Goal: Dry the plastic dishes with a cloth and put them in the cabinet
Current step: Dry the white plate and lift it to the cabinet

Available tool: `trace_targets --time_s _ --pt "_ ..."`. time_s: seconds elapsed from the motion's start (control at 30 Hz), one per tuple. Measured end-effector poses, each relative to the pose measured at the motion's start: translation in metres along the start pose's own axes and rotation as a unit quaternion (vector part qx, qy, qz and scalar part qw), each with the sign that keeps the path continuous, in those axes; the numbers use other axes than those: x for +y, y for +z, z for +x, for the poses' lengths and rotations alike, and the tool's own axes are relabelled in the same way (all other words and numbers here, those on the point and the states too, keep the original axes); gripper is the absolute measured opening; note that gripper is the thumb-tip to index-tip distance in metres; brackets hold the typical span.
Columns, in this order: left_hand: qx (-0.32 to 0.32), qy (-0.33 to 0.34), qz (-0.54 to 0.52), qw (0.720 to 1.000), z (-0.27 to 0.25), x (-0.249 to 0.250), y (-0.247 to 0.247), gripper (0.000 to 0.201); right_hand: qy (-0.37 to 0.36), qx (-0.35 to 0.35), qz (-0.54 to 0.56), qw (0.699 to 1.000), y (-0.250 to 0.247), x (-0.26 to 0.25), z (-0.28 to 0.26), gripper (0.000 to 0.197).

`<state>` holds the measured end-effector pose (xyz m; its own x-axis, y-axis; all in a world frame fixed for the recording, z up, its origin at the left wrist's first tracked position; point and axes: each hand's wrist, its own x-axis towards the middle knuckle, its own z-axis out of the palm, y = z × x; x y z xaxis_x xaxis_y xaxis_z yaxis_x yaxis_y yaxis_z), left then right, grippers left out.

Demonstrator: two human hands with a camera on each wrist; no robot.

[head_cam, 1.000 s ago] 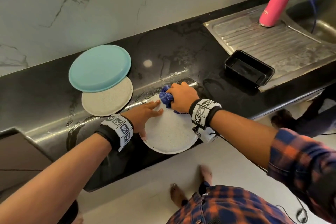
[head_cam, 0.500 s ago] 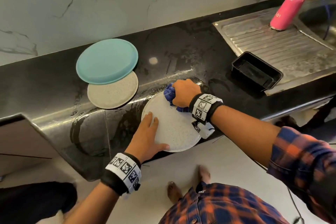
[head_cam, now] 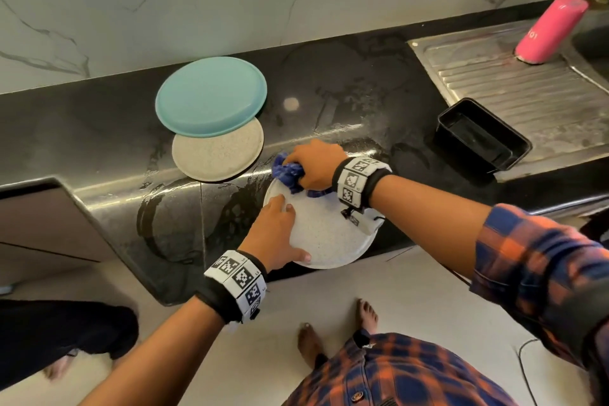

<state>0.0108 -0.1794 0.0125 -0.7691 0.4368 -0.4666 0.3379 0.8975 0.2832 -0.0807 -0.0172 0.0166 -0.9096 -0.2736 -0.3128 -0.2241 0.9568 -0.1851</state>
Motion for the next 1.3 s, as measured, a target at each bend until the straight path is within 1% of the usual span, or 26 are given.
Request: trace_targets --time_s 0.13,0.23,0.33,0.43,0.53,0.6,0.67,0.73,0.8,0.83,0.87,0.97,1.07,1.1,1.17,1.23,1.3 --pt "-0.006 -0.006 -0.003 1.0 -0.001 0.001 -0.001 0.107 0.059 0.038 0.077 0.995 0.006 0.038 -0.03 0.02" --pt "-0.005 0.001 0.001 1.0 -0.002 0.004 -0.002 0.104 0.105 0.072 0.086 0.988 0.025 0.057 -0.063 0.03" --pt "-0.011 0.015 0.013 1.0 -0.001 0.008 -0.004 0.101 0.153 0.1 0.092 0.979 0.045 0.058 -0.098 0.039" --pt "-0.008 0.021 0.023 1.0 0.001 0.013 -0.005 0.1 0.19 0.099 0.07 0.974 0.057 0.048 -0.128 0.042" --pt "-0.005 0.021 0.018 1.0 0.001 0.012 -0.003 0.104 0.193 0.074 0.057 0.977 0.058 0.035 -0.152 0.038" --pt "-0.006 0.018 0.01 1.0 0.001 0.01 -0.002 0.108 0.18 0.054 0.049 0.981 0.058 0.023 -0.166 0.035" --pt "-0.005 0.017 0.0 1.0 0.001 0.008 0.0 0.11 0.148 0.035 0.04 0.988 0.06 0.01 -0.179 0.036" --pt "-0.006 0.019 -0.006 1.0 0.001 0.006 0.001 0.111 0.099 0.008 0.026 0.995 0.062 -0.003 -0.187 0.038" --pt "-0.006 0.025 -0.012 1.0 0.0 0.003 0.001 0.111 0.072 -0.015 0.015 0.997 0.057 -0.006 -0.185 0.034" --pt "-0.007 0.027 -0.017 0.999 -0.001 0.001 0.002 0.11 0.076 -0.021 0.01 0.997 0.052 -0.002 -0.179 0.032" --pt "-0.007 0.028 -0.023 0.999 -0.001 -0.002 0.003 0.11 0.085 -0.016 0.004 0.996 0.046 0.005 -0.17 0.03" --pt "-0.013 0.032 -0.024 0.999 -0.002 -0.004 0.002 0.111 0.132 0.035 0.006 0.991 0.028 0.033 -0.131 0.023" --pt "-0.016 0.029 -0.022 0.999 -0.002 -0.001 0.001 0.112 0.137 0.057 0.041 0.988 0.017 0.042 -0.088 0.014" --pt "-0.014 0.026 -0.021 0.999 -0.001 0.0 0.001 0.113 0.134 0.059 0.038 0.988 0.015 0.039 -0.076 0.014" --pt "-0.009 0.021 -0.019 1.0 0.002 0.0 0.001 0.114 0.126 0.063 0.015 0.99 0.017 0.025 -0.058 0.022" --pt "-0.01 0.017 -0.028 0.999 0.002 -0.002 0.002 0.116 0.103 0.065 -0.009 0.993 0.025 0.007 -0.052 0.031" --pt "-0.006 0.016 -0.052 0.998 0.001 -0.005 0.001 0.112 0.084 0.069 -0.01 0.994 0.034 -0.006 -0.053 0.036"
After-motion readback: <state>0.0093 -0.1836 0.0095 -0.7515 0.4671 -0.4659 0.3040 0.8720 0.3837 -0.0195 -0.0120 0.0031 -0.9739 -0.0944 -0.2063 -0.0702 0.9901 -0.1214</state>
